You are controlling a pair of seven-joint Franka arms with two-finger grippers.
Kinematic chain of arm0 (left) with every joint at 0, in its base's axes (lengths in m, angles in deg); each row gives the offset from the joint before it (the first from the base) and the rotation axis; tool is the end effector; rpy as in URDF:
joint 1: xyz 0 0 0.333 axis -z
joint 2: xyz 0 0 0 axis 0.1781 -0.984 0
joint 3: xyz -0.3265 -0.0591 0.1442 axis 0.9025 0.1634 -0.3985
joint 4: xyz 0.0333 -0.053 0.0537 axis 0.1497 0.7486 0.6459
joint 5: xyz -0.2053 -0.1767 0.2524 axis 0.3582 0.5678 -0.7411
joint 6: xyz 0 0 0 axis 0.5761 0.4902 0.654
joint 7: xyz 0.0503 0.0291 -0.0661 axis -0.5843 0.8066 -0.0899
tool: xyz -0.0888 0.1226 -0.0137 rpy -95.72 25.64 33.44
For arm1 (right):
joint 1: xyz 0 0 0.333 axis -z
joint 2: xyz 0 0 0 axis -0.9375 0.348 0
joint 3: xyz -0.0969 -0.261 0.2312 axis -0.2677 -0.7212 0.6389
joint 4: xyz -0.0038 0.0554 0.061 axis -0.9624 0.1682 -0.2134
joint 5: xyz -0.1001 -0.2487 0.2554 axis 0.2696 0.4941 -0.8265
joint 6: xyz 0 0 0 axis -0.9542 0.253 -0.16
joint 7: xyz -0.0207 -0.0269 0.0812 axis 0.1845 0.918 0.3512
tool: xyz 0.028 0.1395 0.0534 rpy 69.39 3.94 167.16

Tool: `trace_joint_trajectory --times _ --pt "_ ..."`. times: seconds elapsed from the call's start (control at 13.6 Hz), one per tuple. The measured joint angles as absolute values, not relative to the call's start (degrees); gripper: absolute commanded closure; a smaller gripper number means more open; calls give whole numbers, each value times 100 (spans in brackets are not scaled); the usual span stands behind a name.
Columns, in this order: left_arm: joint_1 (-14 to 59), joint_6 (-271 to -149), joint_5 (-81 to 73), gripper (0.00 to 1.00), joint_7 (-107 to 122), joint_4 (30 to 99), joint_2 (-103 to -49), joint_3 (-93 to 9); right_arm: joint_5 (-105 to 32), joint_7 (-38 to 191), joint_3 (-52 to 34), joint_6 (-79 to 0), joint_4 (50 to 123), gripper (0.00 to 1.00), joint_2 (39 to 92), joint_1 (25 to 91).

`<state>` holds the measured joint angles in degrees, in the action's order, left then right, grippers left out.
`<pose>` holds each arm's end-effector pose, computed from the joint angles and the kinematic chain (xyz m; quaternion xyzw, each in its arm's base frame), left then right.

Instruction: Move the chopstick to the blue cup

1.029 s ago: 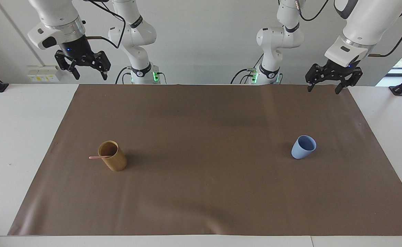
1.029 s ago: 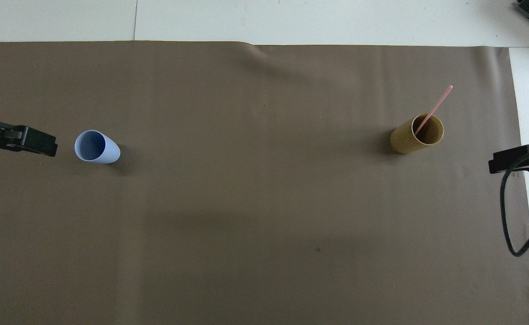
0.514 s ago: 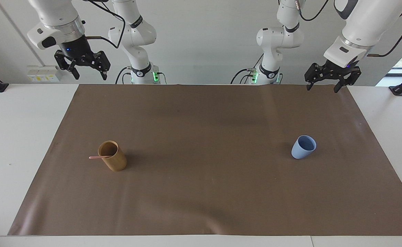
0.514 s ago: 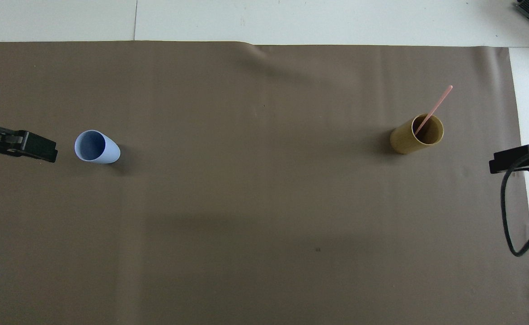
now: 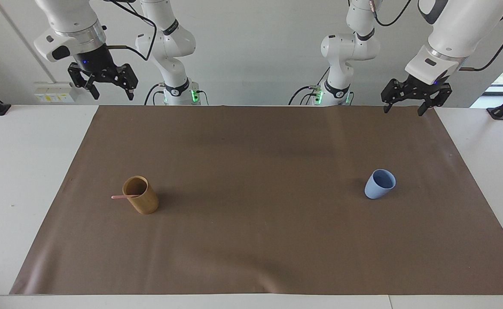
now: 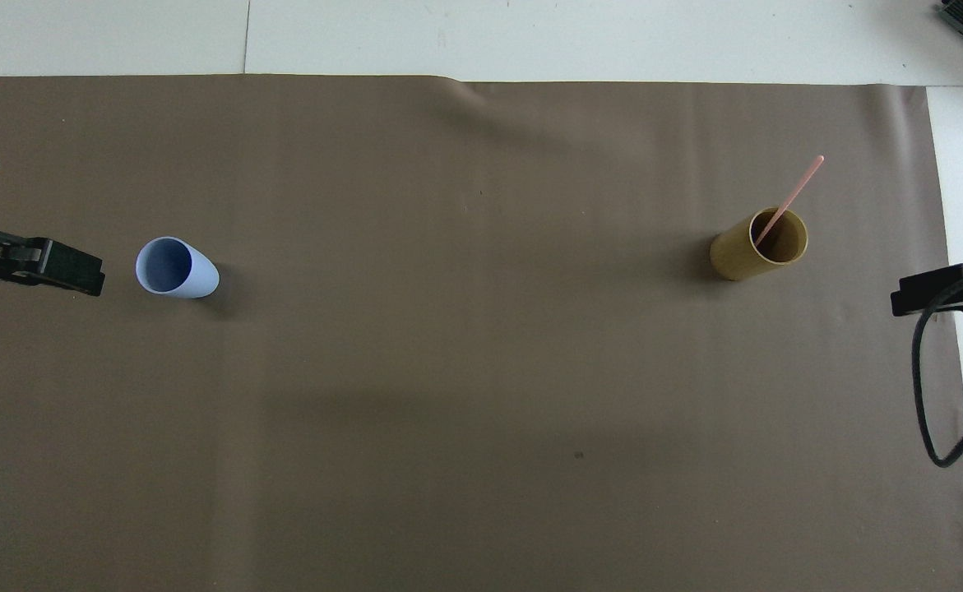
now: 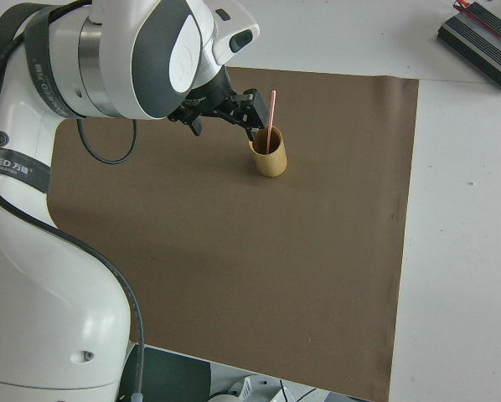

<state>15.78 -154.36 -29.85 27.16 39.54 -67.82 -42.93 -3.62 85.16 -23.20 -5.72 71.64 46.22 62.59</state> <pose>0.5207 -0.0642 0.6473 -0.9949 0.0977 0.0238 0.0088 0.4933 -0.0093 0.6626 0.9998 -0.0091 -0.0097 0.0143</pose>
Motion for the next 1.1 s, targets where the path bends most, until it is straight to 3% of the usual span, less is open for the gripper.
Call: trace_joint_trajectory --times 0.59,1.1 --pt "1493 -15948 -2984 0 2720 4047 -6781 -4328 -362 8516 -2321 -572 7164 0 4619 6259" --pt "1321 -16619 -2984 0 2720 4568 -6718 -4335 -362 8515 -2328 -800 7383 0 4611 6261"
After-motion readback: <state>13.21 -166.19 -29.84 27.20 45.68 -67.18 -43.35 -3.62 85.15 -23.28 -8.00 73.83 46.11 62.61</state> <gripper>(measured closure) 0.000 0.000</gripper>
